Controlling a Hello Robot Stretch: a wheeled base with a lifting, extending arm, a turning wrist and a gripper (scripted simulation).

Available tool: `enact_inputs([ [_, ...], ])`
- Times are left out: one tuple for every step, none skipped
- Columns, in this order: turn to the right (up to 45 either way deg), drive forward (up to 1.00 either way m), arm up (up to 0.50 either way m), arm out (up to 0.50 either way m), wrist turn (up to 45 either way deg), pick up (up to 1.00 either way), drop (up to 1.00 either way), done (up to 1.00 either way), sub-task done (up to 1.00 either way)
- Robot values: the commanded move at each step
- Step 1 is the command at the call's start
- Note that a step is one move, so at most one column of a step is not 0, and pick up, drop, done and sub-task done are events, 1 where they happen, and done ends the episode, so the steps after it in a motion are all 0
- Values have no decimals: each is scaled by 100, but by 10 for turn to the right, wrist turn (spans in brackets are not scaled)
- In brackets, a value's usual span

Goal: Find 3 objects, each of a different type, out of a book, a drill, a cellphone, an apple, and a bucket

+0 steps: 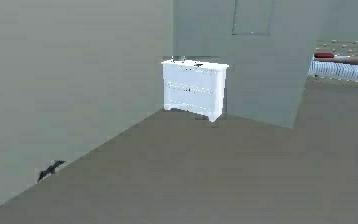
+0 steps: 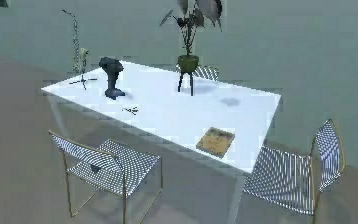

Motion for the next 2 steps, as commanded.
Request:
enact_inputs([
  [0,35,0,0,0,0,0,0,0],
  [180,0,0,0,0,0,0,0,0],
])
